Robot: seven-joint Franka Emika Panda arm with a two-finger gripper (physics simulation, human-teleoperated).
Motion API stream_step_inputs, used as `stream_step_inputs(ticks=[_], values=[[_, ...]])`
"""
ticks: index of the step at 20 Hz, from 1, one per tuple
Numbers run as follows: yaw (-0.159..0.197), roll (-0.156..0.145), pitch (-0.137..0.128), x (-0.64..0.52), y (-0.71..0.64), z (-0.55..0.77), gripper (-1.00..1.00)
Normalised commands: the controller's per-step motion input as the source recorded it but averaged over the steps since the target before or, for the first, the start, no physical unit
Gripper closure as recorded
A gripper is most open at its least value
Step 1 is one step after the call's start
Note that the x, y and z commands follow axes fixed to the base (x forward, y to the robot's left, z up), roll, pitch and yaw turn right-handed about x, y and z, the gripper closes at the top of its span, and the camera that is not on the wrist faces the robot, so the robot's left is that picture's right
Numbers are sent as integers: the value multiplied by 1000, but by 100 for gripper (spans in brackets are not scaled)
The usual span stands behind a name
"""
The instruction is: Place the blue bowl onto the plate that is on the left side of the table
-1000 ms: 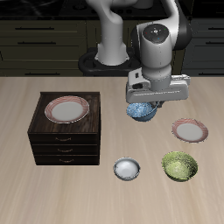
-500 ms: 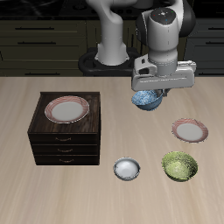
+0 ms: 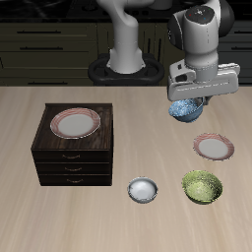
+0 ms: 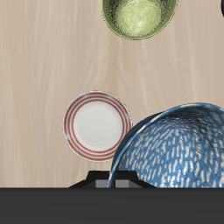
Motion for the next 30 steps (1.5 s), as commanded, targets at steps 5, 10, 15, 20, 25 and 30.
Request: stream_step_inputs(ticks=[5,10,15,20,25,30], values=[[-3,8,16,61,364,-36,100],[21,-65,-7,59,408,68,100],[11,12,-6,-36,441,56,100],[13,0,-31,-45,281,67,100],[33,-57,-33,120,12,-80,100],[0,-83,34,334,-141,-236,100]])
